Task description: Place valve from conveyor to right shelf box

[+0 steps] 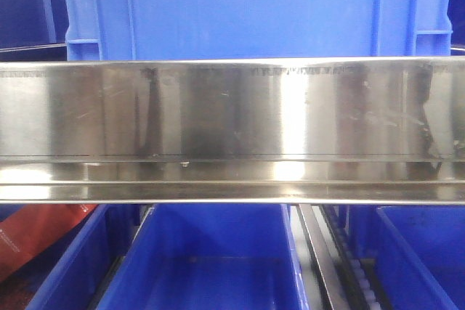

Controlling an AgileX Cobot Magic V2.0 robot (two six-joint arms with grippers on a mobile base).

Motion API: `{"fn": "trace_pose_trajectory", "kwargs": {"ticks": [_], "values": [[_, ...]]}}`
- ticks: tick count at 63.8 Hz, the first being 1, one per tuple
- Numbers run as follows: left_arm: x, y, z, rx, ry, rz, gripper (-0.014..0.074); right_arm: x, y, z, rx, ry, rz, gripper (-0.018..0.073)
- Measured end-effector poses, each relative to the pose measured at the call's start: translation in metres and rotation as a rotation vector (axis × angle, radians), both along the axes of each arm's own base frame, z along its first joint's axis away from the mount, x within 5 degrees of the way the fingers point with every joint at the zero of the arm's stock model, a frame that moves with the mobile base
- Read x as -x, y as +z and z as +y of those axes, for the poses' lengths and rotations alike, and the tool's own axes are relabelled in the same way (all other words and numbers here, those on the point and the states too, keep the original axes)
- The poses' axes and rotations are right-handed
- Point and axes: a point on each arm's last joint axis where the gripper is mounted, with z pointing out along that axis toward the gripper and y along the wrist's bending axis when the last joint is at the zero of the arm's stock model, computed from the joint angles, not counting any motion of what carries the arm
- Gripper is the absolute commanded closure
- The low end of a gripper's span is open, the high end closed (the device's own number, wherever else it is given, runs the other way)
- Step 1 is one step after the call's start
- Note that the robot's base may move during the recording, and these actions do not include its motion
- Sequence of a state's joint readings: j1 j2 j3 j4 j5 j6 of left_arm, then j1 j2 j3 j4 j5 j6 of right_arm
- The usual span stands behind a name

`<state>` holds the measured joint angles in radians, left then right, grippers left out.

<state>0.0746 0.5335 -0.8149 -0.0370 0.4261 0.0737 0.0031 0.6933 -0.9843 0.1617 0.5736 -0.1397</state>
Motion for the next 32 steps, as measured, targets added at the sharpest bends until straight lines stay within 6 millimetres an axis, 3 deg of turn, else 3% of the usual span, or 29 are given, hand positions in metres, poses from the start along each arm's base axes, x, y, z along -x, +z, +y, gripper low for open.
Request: {"fn": "trace_pose_trajectory", "kwargs": {"ticks": [32], "values": [[-0.0001,0.0052,0.0002,-0.003,0.002,-0.057,0.0708,-0.0036,0.0018,-0.0003,-0.002,-0.004,-0.018,0.0713]]}}
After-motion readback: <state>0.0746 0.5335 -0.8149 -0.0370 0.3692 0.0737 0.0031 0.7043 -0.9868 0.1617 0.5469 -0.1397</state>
